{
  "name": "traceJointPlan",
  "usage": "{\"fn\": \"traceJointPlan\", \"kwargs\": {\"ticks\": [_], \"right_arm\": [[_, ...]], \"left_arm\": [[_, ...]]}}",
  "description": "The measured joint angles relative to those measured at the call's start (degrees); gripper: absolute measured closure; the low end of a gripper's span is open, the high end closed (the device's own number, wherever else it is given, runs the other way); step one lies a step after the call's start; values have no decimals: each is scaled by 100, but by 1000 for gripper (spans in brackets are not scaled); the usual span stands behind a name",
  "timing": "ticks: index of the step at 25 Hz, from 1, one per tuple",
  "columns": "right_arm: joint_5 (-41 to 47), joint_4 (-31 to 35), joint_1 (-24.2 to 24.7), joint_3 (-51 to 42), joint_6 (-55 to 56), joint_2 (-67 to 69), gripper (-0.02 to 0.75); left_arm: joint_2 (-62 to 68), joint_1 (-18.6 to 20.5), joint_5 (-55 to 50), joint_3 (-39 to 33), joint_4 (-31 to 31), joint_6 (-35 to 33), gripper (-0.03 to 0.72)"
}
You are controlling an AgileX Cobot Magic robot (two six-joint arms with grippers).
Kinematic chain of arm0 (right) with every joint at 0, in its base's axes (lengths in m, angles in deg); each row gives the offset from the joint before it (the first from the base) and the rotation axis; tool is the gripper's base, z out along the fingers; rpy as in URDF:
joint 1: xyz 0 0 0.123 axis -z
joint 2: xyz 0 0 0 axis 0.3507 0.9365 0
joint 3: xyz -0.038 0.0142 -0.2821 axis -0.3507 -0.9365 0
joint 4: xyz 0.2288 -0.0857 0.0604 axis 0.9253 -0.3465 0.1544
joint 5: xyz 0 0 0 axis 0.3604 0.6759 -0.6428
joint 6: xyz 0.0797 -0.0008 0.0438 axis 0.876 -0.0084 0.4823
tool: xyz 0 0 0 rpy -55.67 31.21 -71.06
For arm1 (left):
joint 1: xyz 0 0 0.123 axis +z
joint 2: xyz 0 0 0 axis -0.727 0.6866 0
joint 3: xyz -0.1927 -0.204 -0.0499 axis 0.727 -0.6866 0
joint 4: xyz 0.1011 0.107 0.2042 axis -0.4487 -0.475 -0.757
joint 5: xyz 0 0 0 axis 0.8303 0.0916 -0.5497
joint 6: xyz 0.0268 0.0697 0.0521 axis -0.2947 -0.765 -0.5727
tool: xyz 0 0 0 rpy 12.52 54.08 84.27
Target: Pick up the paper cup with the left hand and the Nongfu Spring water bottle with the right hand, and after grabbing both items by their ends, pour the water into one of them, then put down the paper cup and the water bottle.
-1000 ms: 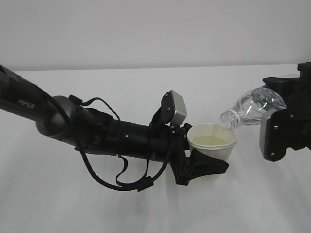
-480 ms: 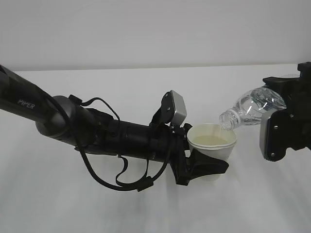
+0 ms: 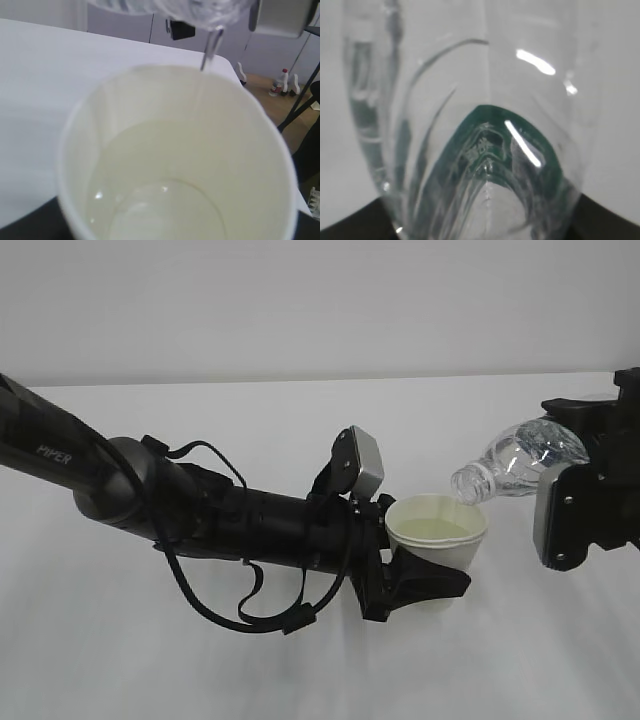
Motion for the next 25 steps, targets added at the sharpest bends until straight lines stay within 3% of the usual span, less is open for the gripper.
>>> {"fn": "traceJointPlan", "kwargs": {"ticks": [25], "right_arm": [[-265,24,0,0,2400,0,332]], "left_arm": [[9,0,0,0,668,0,228]]}}
